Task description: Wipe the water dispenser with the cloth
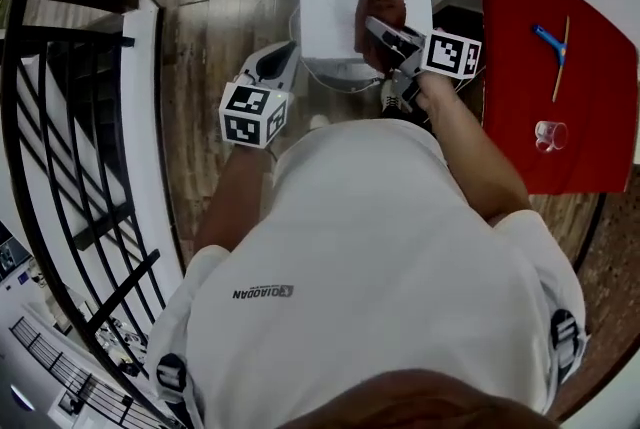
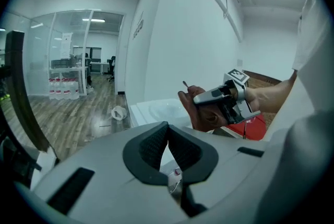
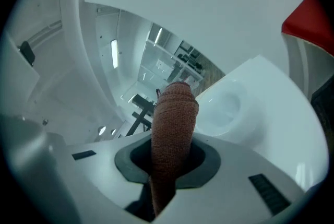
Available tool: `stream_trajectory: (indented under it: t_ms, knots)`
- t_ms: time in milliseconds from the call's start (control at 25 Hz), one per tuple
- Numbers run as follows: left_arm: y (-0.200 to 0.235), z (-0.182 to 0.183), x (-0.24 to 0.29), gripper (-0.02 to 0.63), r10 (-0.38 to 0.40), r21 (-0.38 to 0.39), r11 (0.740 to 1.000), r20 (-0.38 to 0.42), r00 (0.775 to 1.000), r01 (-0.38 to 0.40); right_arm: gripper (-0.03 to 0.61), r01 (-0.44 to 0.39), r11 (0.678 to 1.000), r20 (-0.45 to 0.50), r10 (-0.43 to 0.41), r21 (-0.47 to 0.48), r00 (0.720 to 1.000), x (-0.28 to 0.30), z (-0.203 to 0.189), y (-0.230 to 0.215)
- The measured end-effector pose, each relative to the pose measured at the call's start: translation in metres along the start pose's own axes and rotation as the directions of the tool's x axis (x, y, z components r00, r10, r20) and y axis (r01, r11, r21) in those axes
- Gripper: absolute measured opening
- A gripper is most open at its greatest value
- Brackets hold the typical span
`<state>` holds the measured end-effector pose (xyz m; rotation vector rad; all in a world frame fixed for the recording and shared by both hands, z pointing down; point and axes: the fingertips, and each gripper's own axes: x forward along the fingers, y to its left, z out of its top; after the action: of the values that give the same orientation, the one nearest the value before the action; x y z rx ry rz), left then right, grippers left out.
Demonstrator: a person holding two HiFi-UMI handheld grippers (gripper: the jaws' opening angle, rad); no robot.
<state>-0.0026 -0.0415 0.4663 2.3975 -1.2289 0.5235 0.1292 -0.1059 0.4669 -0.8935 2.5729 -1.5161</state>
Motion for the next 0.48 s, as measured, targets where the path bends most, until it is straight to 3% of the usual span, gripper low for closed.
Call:
stream_trajectory:
  t_ms: [200,480]
  knots:
    - [0.002,-0.014,-0.031,-0.008,0.036,0.0,0.999,0.006,0.999,-0.036,0.064,-0.042,0.998,-0.155,0.034,-0.051,0.987,0.054,-0.048,0.028]
    - [0.008,-0.038,-0.07,-0.008,0.059,-0.039,0.998,0.019,0.998,-0.058,0.064,0.041,0.999,-0.174,-0.046,-0.034,0.984,0.094,-0.069,0.024]
